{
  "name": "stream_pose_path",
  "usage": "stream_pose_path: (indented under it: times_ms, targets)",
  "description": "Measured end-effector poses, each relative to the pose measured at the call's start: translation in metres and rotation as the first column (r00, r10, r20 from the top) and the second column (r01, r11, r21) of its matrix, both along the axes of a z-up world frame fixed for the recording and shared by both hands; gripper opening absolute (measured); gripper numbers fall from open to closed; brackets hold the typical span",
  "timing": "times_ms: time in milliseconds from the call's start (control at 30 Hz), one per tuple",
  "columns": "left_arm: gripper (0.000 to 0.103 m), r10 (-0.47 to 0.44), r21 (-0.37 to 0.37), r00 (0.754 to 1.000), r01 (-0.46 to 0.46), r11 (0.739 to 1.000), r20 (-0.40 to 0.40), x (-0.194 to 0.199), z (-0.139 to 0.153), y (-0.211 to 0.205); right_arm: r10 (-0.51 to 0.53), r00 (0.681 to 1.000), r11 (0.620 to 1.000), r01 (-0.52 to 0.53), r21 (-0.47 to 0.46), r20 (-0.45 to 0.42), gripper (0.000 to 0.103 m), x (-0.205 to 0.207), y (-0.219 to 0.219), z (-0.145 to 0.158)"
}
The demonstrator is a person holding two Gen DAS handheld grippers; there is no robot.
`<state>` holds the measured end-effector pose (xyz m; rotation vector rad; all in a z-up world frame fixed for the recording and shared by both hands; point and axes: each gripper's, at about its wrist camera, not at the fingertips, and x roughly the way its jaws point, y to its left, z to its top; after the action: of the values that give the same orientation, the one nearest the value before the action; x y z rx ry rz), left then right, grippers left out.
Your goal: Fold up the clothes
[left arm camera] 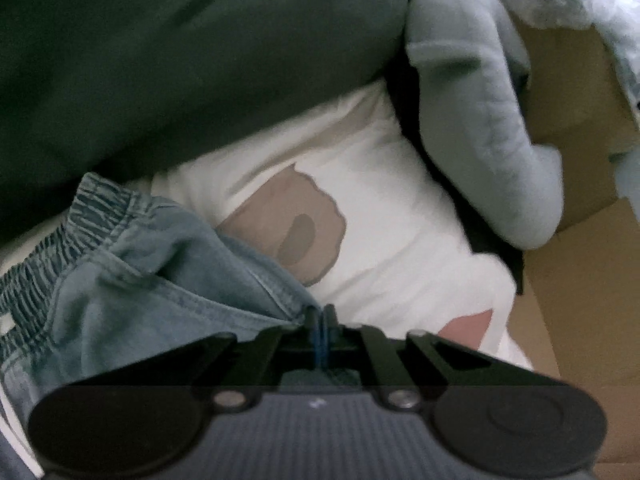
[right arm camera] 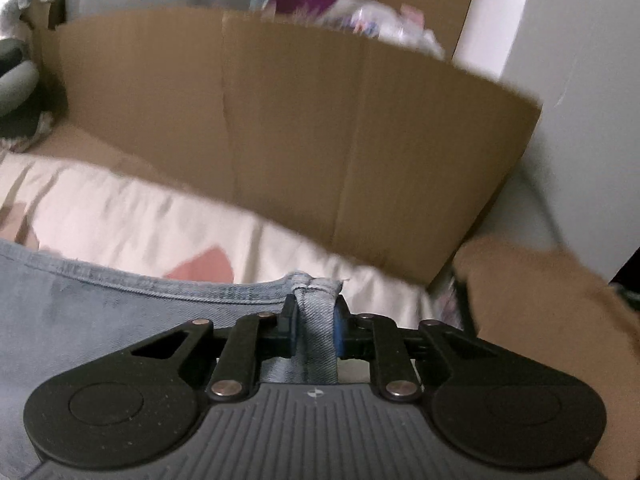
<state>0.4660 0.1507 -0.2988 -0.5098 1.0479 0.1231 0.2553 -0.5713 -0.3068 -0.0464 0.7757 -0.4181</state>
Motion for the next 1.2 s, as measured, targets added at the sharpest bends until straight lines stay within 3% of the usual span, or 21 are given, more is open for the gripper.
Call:
stream_pose_path:
  times_ms: [1033, 1200]
  targets:
    - [0.000, 0.072, -0.040, 0.989, -0.067, 0.997, 0.131, 0.018, 0.025, 0.009, -0.055, 0.996, 0.991, 0.063, -0.115, 0.077, 0.011, 0.081, -0.005, 0.040]
    - [0.000, 0.054, -0.026, 0.997, -0.053, 0.998, 0.062, 0.027, 0.006, 0.004, -0.059, 0.998, 0.995, 0.060, -0.085, 0.023, 0.011, 0.090, -0.008, 0.028]
